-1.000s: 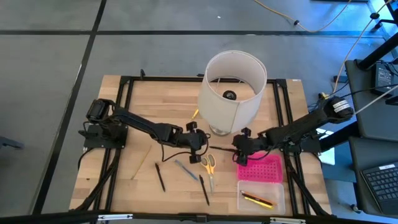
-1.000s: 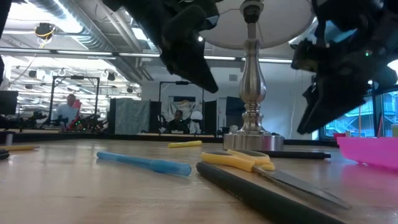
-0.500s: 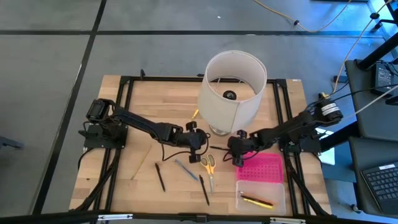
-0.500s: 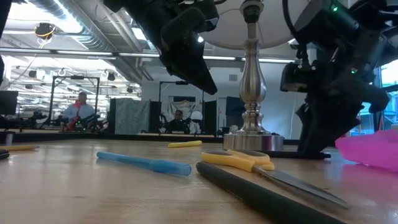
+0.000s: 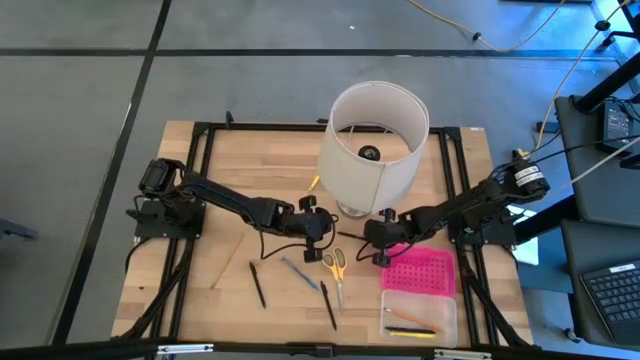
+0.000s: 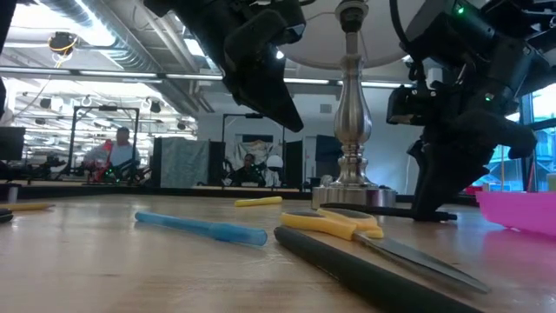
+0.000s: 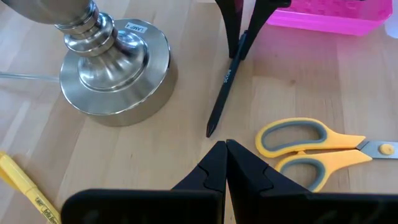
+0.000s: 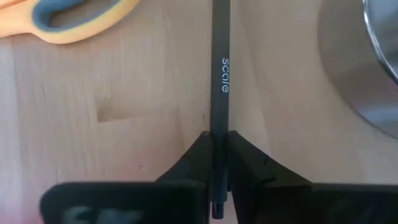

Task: Pick & place school supplies into a supply box
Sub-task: Put the black pen into the supply box

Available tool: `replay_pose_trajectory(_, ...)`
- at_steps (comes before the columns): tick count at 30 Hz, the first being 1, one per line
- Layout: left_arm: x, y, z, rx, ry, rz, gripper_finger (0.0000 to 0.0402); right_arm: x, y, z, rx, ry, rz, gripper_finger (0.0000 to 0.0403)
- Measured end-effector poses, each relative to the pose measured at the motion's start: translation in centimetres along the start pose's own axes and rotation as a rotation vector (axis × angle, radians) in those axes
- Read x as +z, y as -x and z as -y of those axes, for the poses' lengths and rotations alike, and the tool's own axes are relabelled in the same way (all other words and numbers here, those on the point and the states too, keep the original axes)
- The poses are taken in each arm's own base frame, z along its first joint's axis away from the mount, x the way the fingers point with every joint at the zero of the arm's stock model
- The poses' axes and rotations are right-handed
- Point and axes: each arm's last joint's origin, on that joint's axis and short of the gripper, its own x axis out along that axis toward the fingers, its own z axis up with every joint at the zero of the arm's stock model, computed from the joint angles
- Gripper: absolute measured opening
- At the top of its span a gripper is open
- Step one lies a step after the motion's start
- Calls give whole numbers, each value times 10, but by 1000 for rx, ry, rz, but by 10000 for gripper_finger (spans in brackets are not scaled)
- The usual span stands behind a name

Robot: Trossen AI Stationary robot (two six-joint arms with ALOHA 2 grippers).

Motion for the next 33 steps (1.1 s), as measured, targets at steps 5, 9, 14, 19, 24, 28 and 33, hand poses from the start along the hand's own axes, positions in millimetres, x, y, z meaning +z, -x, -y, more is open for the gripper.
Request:
replay_pose_trajectory(5, 0, 0, 0, 0, 0, 0, 3, 1, 3, 0, 5, -16, 9, 41)
replay_pose_trajectory(9, -2, 0, 0, 5, -5, -18, 3, -1, 11, -2, 24, -9, 10, 39)
replay_pose_trajectory(14, -9, 0, -2, 22, -26, -92, 3, 2, 30, -10, 92, -2, 76, 41)
replay_pose_trajectory(19, -13, 1, -4, 38, -5, -130, 3, 6, 53, -21, 180, 0, 144, 41)
replay_pose_trajectory(24, -15, 4, -7, 103, -4, -153, 3, 10, 75, -38, 368, -29, 138, 41)
replay_pose_trajectory(28, -16, 8, -10, 158, -15, -159, 3, -4, 86, -57, 506, -63, 46, 42)
replay_pose_trajectory(33, -17, 8, -11, 176, -36, -159, 3, -33, 101, -90, 611, -126, -98, 42)
